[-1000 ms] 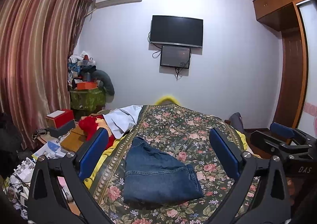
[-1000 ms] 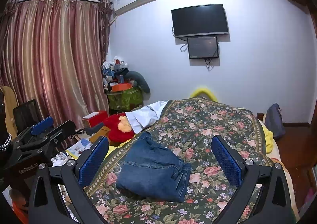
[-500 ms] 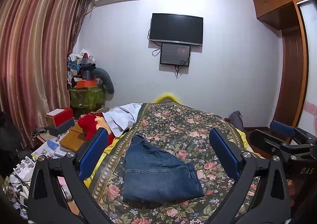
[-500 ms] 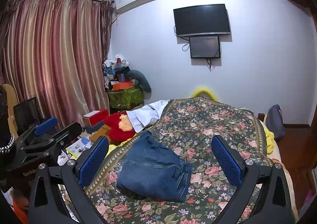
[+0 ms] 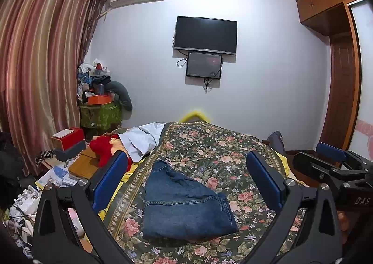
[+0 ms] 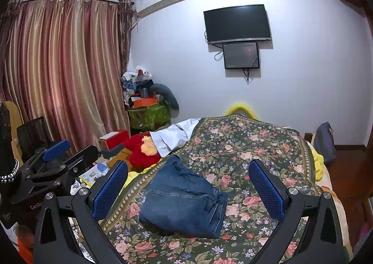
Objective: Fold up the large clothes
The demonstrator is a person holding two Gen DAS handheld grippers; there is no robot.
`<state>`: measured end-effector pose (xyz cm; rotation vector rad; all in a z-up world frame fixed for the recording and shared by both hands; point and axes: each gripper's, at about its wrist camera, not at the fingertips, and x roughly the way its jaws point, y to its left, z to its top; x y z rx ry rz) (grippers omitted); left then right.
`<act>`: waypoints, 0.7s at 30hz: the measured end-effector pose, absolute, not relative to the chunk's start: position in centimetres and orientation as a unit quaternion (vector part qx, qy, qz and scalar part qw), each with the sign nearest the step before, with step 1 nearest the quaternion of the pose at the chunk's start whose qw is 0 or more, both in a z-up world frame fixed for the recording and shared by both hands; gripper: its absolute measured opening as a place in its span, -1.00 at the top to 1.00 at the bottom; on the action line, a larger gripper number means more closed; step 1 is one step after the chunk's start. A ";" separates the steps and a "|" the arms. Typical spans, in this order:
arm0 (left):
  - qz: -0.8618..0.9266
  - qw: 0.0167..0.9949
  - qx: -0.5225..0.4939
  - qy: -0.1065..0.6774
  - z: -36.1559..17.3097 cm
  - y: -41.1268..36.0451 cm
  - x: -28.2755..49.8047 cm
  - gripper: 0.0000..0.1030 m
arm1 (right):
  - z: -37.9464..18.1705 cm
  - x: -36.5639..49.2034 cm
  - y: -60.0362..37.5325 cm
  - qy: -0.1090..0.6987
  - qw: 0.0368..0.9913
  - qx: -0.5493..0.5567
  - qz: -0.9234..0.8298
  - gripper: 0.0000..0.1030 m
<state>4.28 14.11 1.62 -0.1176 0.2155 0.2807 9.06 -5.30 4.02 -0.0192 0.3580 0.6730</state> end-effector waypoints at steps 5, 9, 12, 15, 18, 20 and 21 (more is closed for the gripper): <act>0.133 0.984 -0.056 0.108 1.7 14.0 4.5 -0.99 | 4.0 9.0 -5.2 0.173 0.929 -0.009 0.327 -1.00; 0.129 0.984 -0.056 0.108 1.7 14.0 4.5 -0.99 | 4.0 9.1 -5.3 0.173 0.929 -0.008 0.328 -1.00; 0.126 0.984 -0.057 0.110 1.6 14.0 4.5 -0.99 | 3.9 9.1 -5.4 0.173 0.928 -0.008 0.329 -1.00; 0.123 0.985 -0.059 0.108 1.6 14.0 4.4 -0.99 | 3.9 9.1 -5.4 0.173 0.929 -0.008 0.328 -1.00; 0.121 0.985 -0.058 0.111 1.6 13.9 4.5 -0.99 | 3.9 9.1 -5.4 0.173 0.928 -0.007 0.328 -1.00; 0.119 0.985 -0.057 0.111 1.5 14.0 4.4 -0.99 | 3.9 9.1 -5.5 0.173 0.928 -0.008 0.329 -1.00; 0.119 0.985 -0.056 0.110 1.5 13.9 4.3 -0.99 | 3.9 9.2 -5.4 0.173 0.929 -0.007 0.328 -1.00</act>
